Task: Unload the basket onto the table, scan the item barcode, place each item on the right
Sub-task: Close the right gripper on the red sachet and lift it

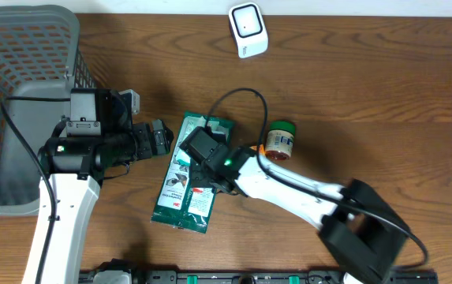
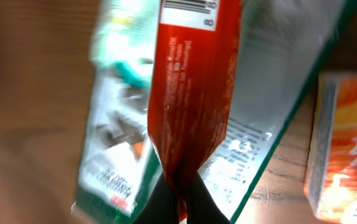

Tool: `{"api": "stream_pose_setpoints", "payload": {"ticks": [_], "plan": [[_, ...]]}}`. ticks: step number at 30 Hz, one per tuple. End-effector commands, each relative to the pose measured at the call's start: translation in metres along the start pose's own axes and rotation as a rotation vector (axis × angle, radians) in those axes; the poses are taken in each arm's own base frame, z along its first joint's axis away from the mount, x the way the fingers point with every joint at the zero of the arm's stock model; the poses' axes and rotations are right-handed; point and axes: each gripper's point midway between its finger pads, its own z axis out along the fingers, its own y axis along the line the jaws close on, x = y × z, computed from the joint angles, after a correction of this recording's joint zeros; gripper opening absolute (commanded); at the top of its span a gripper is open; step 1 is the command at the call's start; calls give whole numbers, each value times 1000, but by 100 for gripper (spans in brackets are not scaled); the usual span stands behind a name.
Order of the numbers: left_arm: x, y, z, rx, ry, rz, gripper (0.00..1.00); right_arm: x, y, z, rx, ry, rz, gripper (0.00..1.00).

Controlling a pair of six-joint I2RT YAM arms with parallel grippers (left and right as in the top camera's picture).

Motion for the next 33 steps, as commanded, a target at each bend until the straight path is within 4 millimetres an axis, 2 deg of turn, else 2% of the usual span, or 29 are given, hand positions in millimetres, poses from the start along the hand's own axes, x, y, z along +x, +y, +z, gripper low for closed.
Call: {"api": "stream_pose_setpoints", "payload": {"ticks": [1, 4, 7, 13, 17, 22, 23, 24, 25, 27, 29, 33], "plan": [[-4, -3, -4, 10, -11, 3, 94, -7, 17, -32, -54, -63, -367, 1], [-4, -3, -4, 10, -11, 3, 94, -4, 13, -32, -38, -54, -517, 1], [-4, -3, -4, 10, -11, 3, 94, 1, -2, -29, 27, -20, -666, 1], [-4, -3, -4, 10, -11, 4, 94, -2, -16, -22, 104, -19, -704, 1], [-4, -3, -4, 10, -11, 3, 94, -3, -20, -15, 120, -14, -704, 5], [-4, -3, -4, 10, -11, 3, 94, 0, -23, -1, 131, 4, -697, 4], [-4, -3, -4, 10, -11, 3, 94, 0, -23, -1, 130, 2, -690, 9], [-4, -3, -4, 10, -11, 3, 94, -1, -22, -1, 129, 0, -683, 20], [-4, -3, -4, 10, -11, 3, 95, -2, -21, -1, 125, -6, -676, 27], [-4, -3, -4, 10, -11, 3, 94, -4, -18, 0, 117, -19, -671, 32], [-4, -3, -4, 10, -11, 3, 94, -5, -17, 0, 114, -25, -669, 42], [-4, -3, -4, 10, -11, 3, 94, -8, -16, -2, 109, -34, -668, 44]]}}
